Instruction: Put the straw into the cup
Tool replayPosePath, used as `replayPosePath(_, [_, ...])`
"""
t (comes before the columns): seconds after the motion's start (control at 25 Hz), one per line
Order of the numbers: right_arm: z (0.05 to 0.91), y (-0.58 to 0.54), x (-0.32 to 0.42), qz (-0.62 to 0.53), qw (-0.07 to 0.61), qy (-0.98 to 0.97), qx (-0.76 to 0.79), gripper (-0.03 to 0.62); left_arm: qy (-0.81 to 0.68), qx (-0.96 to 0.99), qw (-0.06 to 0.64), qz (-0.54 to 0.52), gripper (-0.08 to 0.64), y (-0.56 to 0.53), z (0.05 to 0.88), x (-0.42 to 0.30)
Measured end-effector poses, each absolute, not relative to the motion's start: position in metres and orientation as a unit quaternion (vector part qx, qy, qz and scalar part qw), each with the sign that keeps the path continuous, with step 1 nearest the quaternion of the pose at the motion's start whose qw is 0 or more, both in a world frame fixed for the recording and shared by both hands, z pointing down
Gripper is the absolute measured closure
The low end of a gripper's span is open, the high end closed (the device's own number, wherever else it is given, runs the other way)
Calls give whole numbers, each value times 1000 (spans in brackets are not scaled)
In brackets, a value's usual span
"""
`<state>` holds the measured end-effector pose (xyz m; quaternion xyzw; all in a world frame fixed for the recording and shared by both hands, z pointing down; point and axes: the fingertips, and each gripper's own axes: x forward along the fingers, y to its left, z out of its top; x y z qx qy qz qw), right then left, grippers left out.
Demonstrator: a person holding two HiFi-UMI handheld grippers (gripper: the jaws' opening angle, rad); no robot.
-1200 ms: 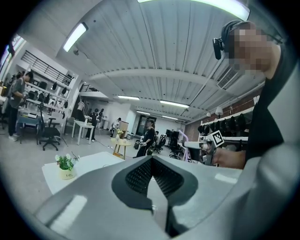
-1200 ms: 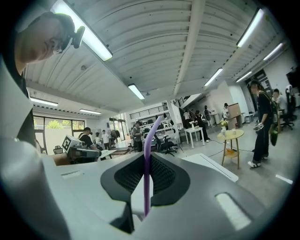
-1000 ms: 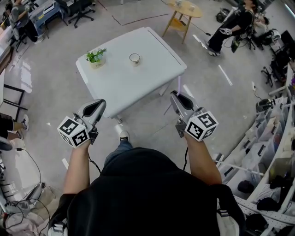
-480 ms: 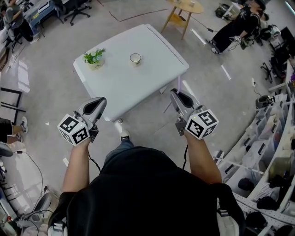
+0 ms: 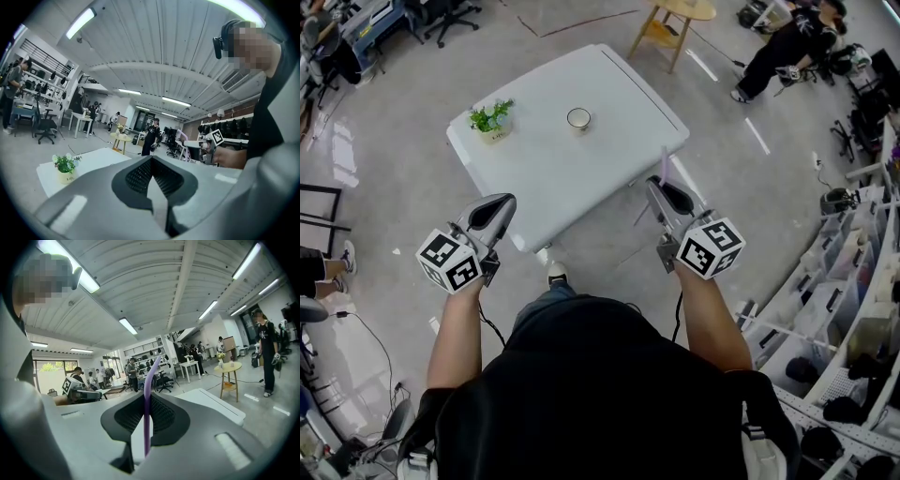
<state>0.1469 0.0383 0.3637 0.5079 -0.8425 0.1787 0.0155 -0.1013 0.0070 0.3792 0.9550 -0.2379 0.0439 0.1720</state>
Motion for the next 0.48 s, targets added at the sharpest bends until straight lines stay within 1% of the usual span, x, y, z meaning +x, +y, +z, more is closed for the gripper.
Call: replayPosePath(0.48, [371, 6, 122, 185, 26, -839, 511, 537, -225, 957, 179, 42, 560, -25, 384, -120])
